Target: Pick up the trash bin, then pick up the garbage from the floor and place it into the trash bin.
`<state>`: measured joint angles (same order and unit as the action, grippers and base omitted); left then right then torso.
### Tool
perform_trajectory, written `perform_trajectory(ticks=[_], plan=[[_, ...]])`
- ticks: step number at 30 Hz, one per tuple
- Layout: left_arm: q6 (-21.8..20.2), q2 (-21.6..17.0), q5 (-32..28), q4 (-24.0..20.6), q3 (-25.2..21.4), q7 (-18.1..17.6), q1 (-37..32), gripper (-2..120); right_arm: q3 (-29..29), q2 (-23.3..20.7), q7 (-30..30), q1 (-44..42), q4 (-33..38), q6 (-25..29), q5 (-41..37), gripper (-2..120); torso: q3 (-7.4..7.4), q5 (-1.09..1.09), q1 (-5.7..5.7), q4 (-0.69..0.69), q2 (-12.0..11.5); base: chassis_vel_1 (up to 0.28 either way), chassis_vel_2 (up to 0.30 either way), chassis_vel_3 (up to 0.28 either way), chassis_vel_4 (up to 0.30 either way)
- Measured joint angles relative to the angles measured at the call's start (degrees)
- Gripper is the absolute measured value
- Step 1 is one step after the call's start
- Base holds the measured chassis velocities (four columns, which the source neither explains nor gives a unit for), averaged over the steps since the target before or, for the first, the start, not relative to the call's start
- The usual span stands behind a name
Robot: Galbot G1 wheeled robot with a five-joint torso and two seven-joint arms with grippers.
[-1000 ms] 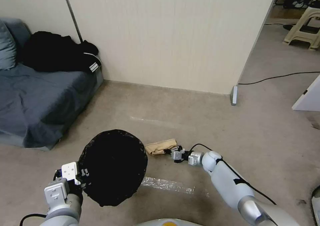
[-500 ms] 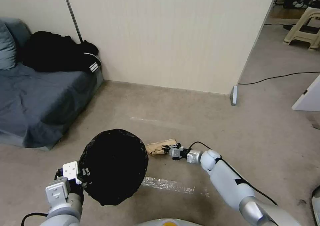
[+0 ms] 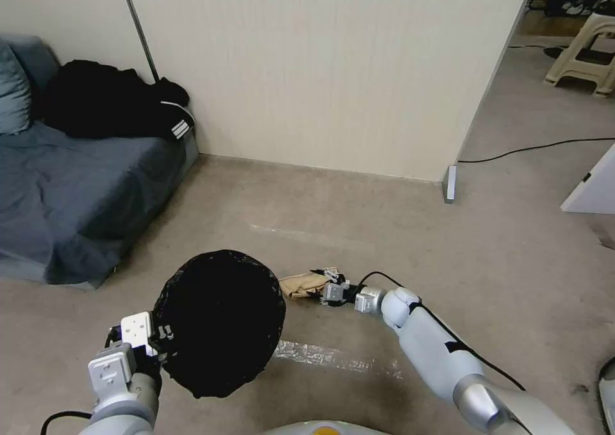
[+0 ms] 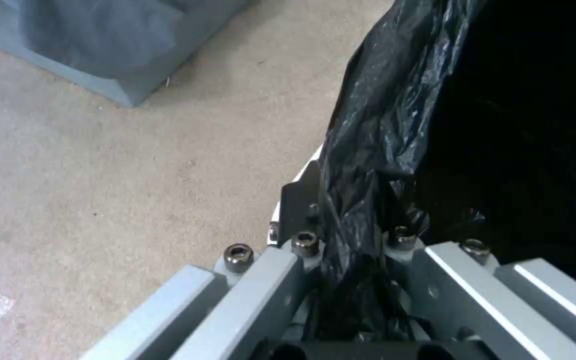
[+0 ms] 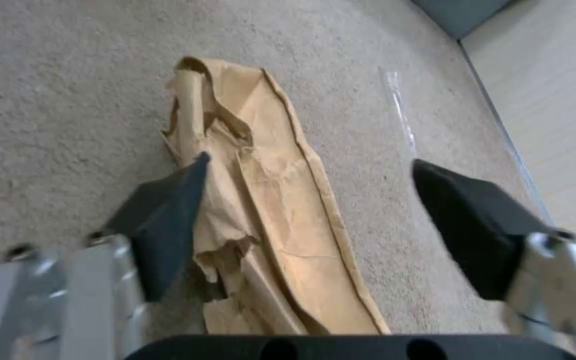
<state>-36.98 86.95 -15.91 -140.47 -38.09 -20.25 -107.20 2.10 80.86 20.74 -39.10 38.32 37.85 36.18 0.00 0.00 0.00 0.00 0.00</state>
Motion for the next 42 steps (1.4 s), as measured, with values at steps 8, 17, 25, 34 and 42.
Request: perform_trajectory(ticks=[8, 17, 25, 34, 42], plan=[[0.0, 0.2, 0.4, 0.0, 0.0, 0.0, -0.3, 1, 2.9, 1.6, -0.2, 2.5, -5.9, 0.7, 2.3, 100, 0.0, 0.0, 0.0, 0.0, 0.0, 0.0, 0.0, 0.0, 0.0], [0.0, 0.4, 1.0, 0.2, 0.4, 0.0, -0.3, 1, 4.9, 3.2, -0.3, 4.6, -10.2, 0.9, 3.2, 100, 0.0, 0.0, 0.0, 0.0, 0.0, 0.0, 0.0, 0.0, 0.0], [0.0, 0.4, 1.4, 0.7, 0.7, 0.0, -0.5, 1, 5.6, 4.4, 0.7, 5.5, -13.1, 0.8, 2.6, 82, 0.0, 0.0, 0.0, 0.0, 0.0, 0.0, 0.0, 0.0, 0.0], [0.1, 0.4, 1.7, 1.1, 1.2, 0.0, -0.7, 1, 5.5, 5.3, 2.2, 4.5, -14.1, -0.2, 0.6, 50, 0.0, 0.01, 0.0, 0.0, 0.0, 0.0, 0.0, 0.0, 0.0], [0.3, 0.1, 1.6, 1.4, 1.1, 0.1, -1.1, 1, 5.5, 5.0, 3.1, 2.6, -14.1, -0.6, -1.3, 18, 0.0, 0.01, 0.0, 0.0, 0.0, 0.0, 0.0, 0.0, 0.0]])
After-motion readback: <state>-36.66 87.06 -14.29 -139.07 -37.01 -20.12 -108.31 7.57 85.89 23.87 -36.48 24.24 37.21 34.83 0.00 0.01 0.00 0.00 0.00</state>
